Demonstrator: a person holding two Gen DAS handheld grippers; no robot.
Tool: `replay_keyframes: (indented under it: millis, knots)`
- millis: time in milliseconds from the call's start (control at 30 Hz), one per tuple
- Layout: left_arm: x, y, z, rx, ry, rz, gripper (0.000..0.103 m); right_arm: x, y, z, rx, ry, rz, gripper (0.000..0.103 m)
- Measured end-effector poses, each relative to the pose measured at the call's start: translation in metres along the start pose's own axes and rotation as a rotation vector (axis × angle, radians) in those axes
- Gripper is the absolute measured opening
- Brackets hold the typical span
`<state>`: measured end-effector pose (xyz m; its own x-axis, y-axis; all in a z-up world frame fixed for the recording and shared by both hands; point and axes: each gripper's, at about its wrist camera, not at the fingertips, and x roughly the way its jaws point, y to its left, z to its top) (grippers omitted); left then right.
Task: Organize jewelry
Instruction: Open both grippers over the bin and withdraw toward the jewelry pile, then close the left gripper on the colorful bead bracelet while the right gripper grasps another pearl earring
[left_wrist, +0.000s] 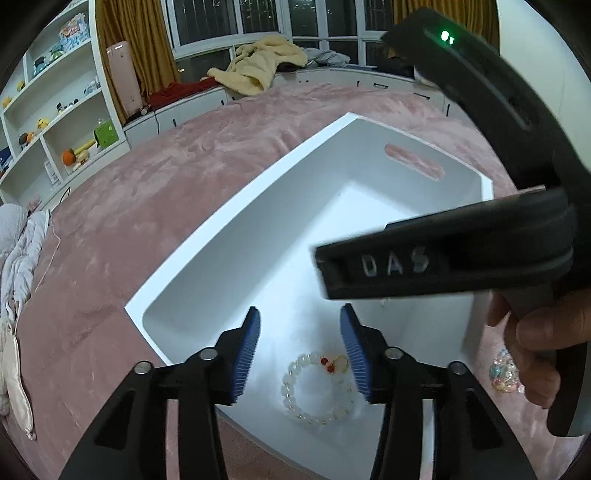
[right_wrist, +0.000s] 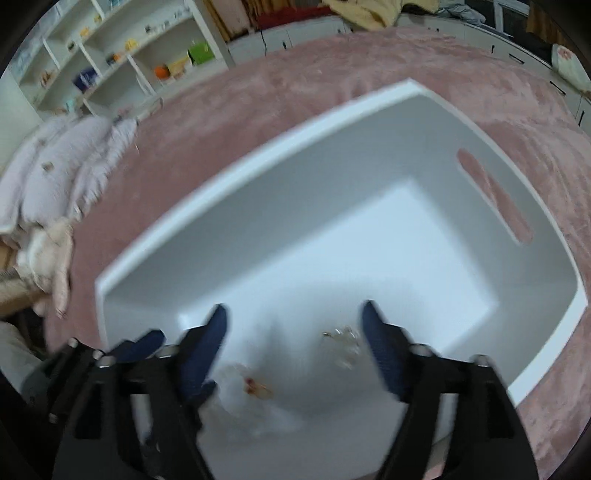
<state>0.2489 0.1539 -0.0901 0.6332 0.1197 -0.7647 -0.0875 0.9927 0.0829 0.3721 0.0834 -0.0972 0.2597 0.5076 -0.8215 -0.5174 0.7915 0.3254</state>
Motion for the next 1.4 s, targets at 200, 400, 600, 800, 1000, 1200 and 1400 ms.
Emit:
replay_keyframes:
  millis: [200,400,600,800,1000,1200,1400]
  knots:
    - [-0.026,-0.011,0.001,0.008,-0.081,-0.011,0.095,-0.041,-0.02,0.003,0.047,-0.089,0.004,0.098]
    - [-0.041,-0.03,0.003,0.026,-0.088,-0.068,0.095,-0.079,-0.036,-0.004,0.039,-0.111,-0.043,0.098]
    - [-0.06,-0.059,-0.002,0.06,-0.106,-0.13,0.095,-0.109,-0.052,-0.025,0.034,-0.127,-0.102,0.098]
    - [-0.074,-0.088,-0.013,0.107,-0.12,-0.18,0.095,-0.134,-0.073,-0.054,0.043,-0.131,-0.154,0.098]
    - [-0.076,-0.119,-0.029,0.147,-0.107,-0.24,0.095,-0.155,-0.1,-0.086,0.085,-0.135,-0.194,0.098]
    - [-0.069,-0.146,-0.048,0.196,-0.08,-0.276,0.095,-0.169,-0.124,-0.123,0.12,-0.141,-0.216,0.098]
    - [-0.058,-0.164,-0.065,0.224,-0.047,-0.304,0.095,-0.172,-0.134,-0.15,0.133,-0.145,-0.215,0.098]
